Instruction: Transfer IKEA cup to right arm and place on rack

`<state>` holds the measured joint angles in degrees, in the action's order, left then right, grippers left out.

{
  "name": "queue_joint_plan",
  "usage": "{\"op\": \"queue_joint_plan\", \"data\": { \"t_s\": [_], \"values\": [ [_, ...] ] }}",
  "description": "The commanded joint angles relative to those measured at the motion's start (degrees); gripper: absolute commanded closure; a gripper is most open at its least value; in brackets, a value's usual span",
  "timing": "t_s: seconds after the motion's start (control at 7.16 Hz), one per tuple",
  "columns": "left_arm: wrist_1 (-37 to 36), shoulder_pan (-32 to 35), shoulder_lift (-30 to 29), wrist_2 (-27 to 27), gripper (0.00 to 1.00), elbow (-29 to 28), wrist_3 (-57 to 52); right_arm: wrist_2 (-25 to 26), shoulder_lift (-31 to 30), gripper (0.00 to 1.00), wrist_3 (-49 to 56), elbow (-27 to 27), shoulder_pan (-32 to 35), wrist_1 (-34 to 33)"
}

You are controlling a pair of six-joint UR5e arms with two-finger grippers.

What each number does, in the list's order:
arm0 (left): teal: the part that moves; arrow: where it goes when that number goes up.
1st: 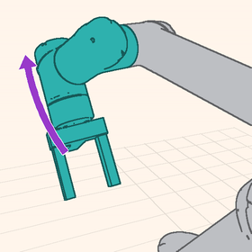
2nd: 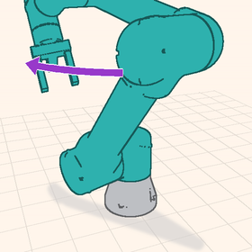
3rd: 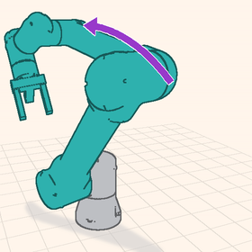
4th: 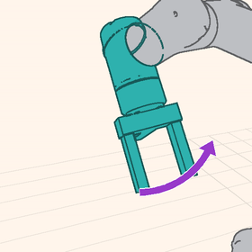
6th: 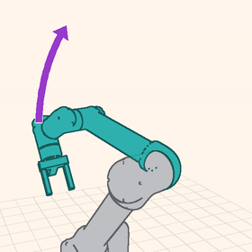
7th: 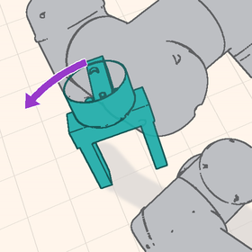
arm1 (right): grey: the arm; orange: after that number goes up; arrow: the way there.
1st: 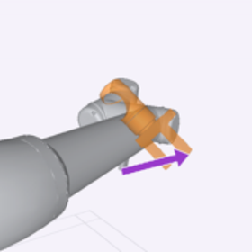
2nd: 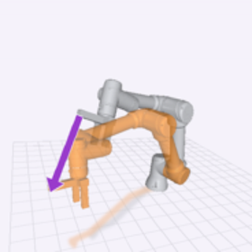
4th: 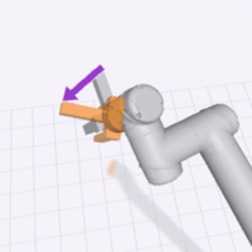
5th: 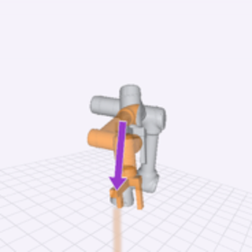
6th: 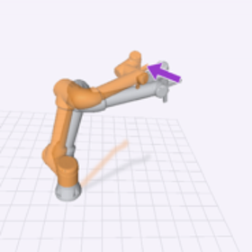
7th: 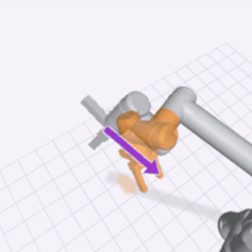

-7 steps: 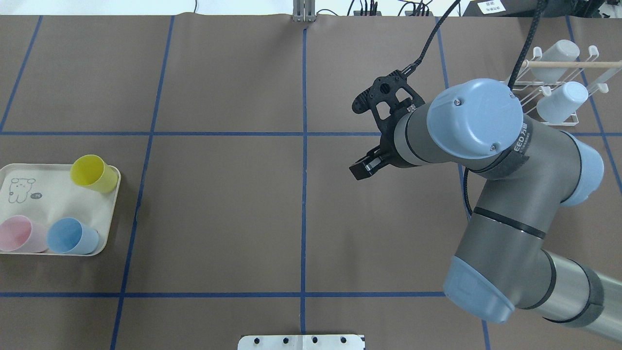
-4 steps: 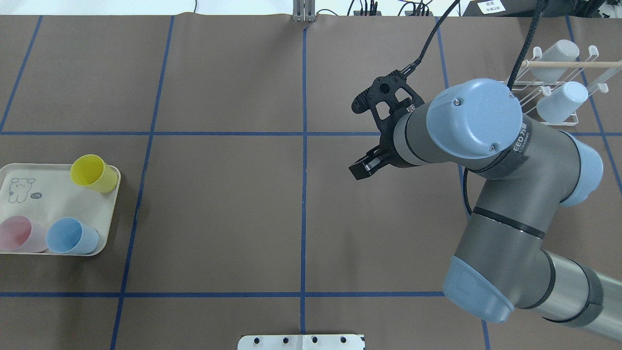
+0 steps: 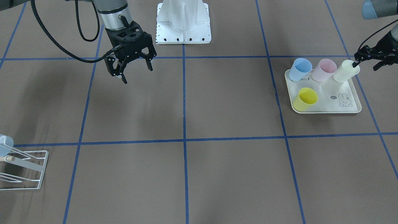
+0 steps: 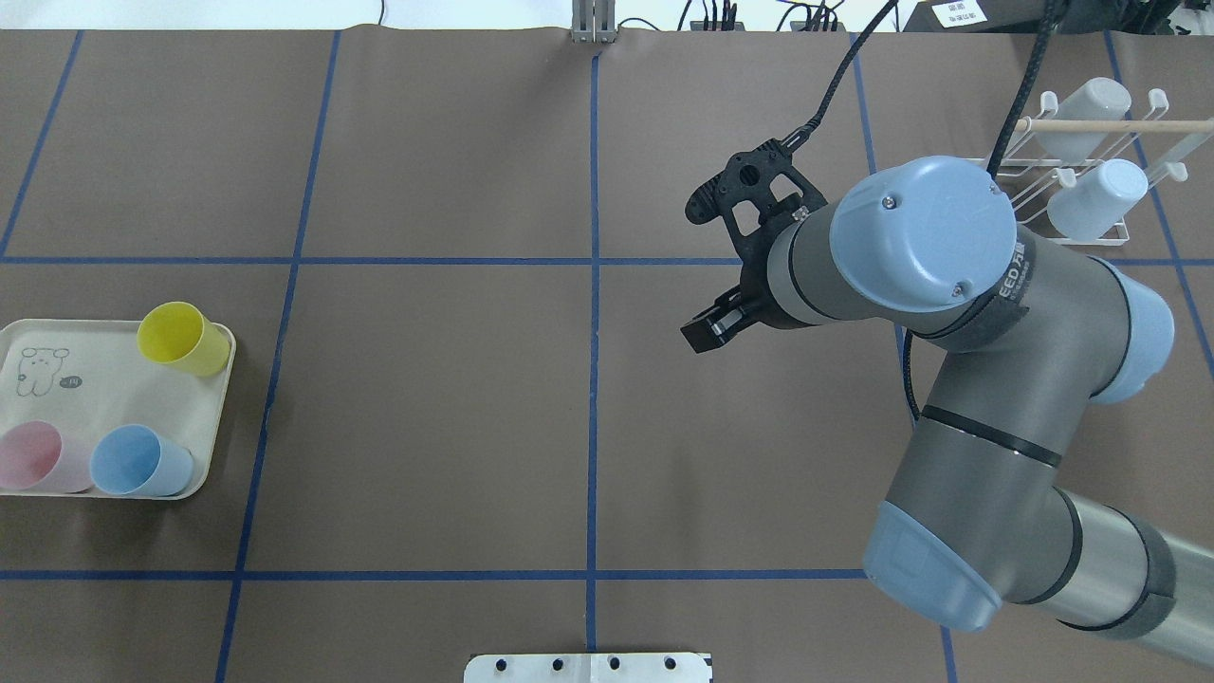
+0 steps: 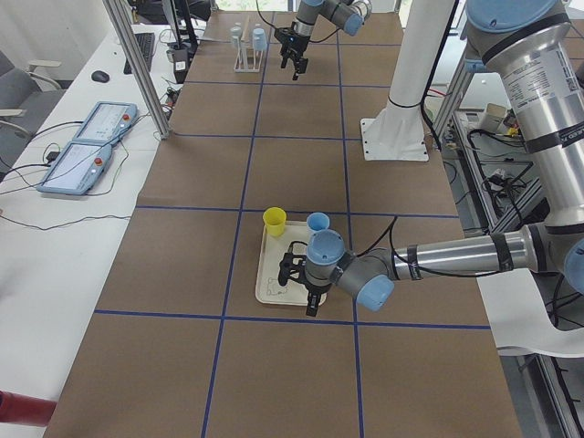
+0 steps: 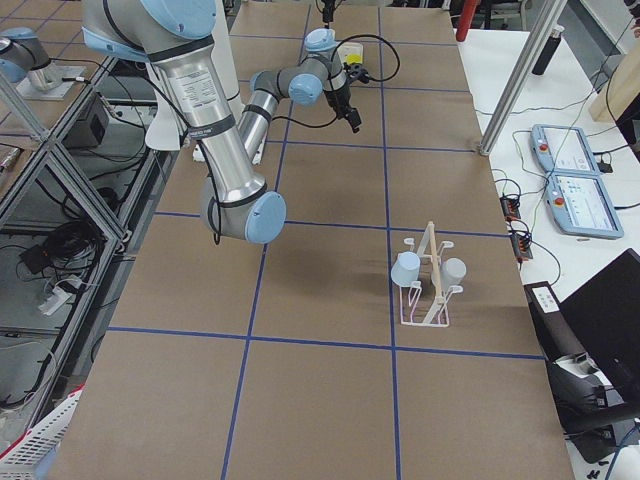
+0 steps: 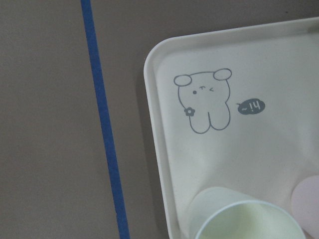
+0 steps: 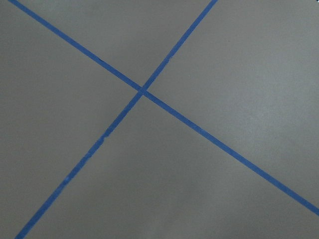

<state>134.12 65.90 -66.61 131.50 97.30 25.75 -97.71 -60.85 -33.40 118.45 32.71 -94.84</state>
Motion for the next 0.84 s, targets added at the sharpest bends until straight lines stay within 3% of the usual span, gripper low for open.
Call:
{"op": "queue_joint_plan", "data": {
  "t_s": [0.0,0.28,0.42,0.56,0.7],
  "values": [
    [0.2,-0.3,-0.2,0.2,0.46,-0.1,0.4,0.1,-0.1,0.0,0.0,-0.2,-0.1,0.0],
    [-0.3,-0.4,-1.5,0.2,0.45,-0.3,0.5,0.1,-0.1,0.0,0.3,-0.2,-0.1,0.0],
    [-0.3,-0.4,-2.0,0.2,0.5,-0.7,0.5,0.2,-0.1,0.0,0.4,-0.4,-0.1,0.0],
    [-0.3,-0.4,-2.0,0.2,0.71,-0.7,0.6,0.2,-0.1,0.0,0.4,-0.4,-0.1,0.0],
    [-0.3,-0.5,-2.0,1.9,0.84,-0.7,0.6,0.2,-0.1,0.0,0.5,-0.4,-0.1,0.0]
  ]
}}
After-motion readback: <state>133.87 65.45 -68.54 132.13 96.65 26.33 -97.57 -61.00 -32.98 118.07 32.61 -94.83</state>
